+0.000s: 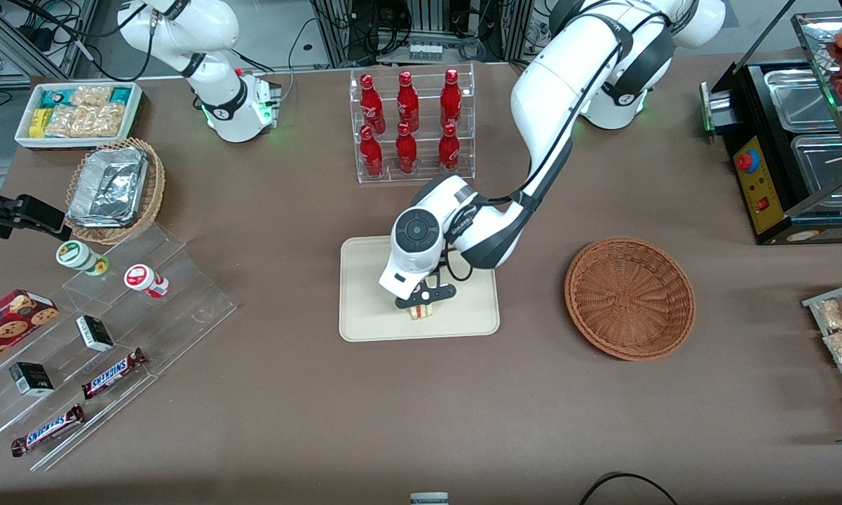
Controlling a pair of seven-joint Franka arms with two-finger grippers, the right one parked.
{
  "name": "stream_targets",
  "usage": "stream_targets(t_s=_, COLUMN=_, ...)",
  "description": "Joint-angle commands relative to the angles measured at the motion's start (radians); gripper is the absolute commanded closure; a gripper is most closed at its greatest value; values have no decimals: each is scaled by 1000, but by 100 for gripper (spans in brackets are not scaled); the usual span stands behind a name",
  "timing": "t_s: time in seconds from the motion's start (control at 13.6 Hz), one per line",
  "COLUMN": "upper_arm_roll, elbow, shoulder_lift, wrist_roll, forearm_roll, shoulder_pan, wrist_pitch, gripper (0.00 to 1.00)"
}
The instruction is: Place sandwich from basket to tray
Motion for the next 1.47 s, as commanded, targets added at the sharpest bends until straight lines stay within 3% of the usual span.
stream_targets(t_s=0.0, upper_arm_roll=14, elbow=35, shoulder_lift=-26, wrist_roll=-23, forearm_roll=11, shoulder_pan=-15, wrist_pitch=-27, gripper=0)
stream_targets(t_s=0.37, upper_arm_roll=22, elbow=36, shoulder_lift=-135, wrist_roll=-3, forearm_roll=10, shoulder_pan=11, wrist_pitch=-164, gripper=0)
stream_targets(t_s=0.59, upper_arm_roll=25, elbow=22, shoulder_lift=-218, wrist_roll=174, forearm_roll=19, shoulder_pan=63, wrist_pitch=-275, gripper=0)
stream_targets(t_s=0.81, upper_arm_roll=29, elbow=-140, shoulder_lift=-362, wrist_roll=325, forearm_roll=86, shoulder_pan=175, wrist_pitch=-303, gripper=0)
stream_targets(t_s=1.4, upper_arm_roll=26, elbow=-473, shoulder_lift=-680, wrist_roll=796, forearm_roll=53, shoulder_pan=482, wrist_pitch=-275, gripper=0)
